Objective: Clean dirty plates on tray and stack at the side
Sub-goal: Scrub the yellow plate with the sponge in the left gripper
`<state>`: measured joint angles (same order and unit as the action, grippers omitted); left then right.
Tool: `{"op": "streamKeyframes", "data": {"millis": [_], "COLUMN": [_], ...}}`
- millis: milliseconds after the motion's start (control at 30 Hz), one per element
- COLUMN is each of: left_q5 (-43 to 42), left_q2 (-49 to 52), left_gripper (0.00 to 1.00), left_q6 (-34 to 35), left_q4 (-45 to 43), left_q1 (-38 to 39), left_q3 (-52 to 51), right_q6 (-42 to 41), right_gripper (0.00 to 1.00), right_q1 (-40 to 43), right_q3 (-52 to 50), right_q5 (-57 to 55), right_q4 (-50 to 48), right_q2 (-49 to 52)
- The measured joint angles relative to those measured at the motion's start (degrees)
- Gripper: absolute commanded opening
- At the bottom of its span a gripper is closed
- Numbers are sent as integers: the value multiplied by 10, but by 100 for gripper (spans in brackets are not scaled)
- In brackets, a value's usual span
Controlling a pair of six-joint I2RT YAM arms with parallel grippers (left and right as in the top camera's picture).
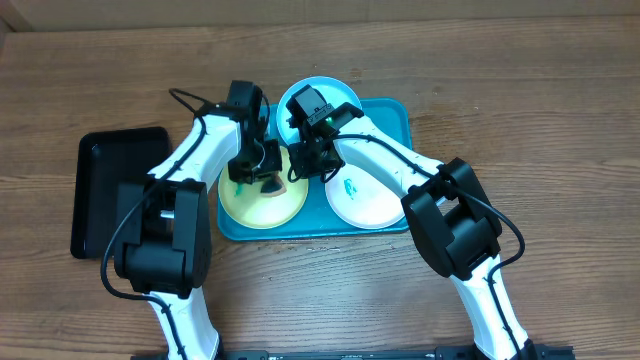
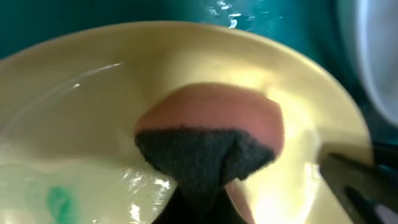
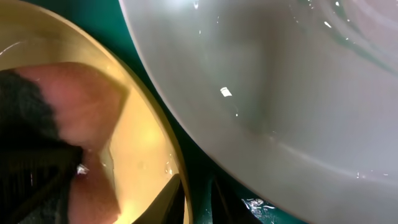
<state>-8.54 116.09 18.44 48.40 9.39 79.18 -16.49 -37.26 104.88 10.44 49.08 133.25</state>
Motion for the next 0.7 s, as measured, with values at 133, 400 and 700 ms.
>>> {"op": "streamKeyframes", "data": {"millis": [133,400,700], "left_q5": [43,185,135], "left_q2": [-1,-3,2], "left_gripper": [4,4,4], "left_q6": [0,-1,-8], "left_q4": [14,78,118], "left_q1": [-3,-43,-58], "left_q3": [0,0,62], "right_q6": [0,0,0], "right_gripper": [18,18,18], "right_q1": [0,0,-3], "right_q3": [0,0,0], "right_q5": [0,0,7], "right_q4": [0,0,-2], "right_q2": [0,0,0]}}
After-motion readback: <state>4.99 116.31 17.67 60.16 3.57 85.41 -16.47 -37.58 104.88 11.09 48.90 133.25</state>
